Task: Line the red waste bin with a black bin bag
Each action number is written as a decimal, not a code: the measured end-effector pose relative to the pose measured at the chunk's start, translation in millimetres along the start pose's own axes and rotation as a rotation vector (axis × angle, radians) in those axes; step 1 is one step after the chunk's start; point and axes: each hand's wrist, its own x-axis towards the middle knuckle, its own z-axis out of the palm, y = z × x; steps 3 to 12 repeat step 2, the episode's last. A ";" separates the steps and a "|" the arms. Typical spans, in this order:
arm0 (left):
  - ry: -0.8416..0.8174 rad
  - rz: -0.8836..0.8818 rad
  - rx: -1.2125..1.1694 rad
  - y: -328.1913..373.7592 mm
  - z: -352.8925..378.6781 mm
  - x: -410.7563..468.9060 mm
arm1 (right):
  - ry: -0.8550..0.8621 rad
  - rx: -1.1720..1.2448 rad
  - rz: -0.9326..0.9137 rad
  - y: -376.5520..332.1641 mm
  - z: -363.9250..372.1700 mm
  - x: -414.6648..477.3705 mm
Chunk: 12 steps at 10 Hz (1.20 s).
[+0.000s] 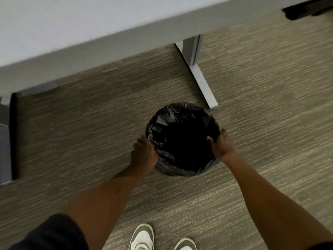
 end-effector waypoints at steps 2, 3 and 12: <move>0.110 0.249 0.317 14.9 -22.6 -72.6 | 0.241 -0.210 -0.154 -16.4 -32.4 -76.1; 0.110 0.249 0.317 14.9 -22.6 -72.6 | 0.241 -0.210 -0.154 -16.4 -32.4 -76.1; 0.110 0.249 0.317 14.9 -22.6 -72.6 | 0.241 -0.210 -0.154 -16.4 -32.4 -76.1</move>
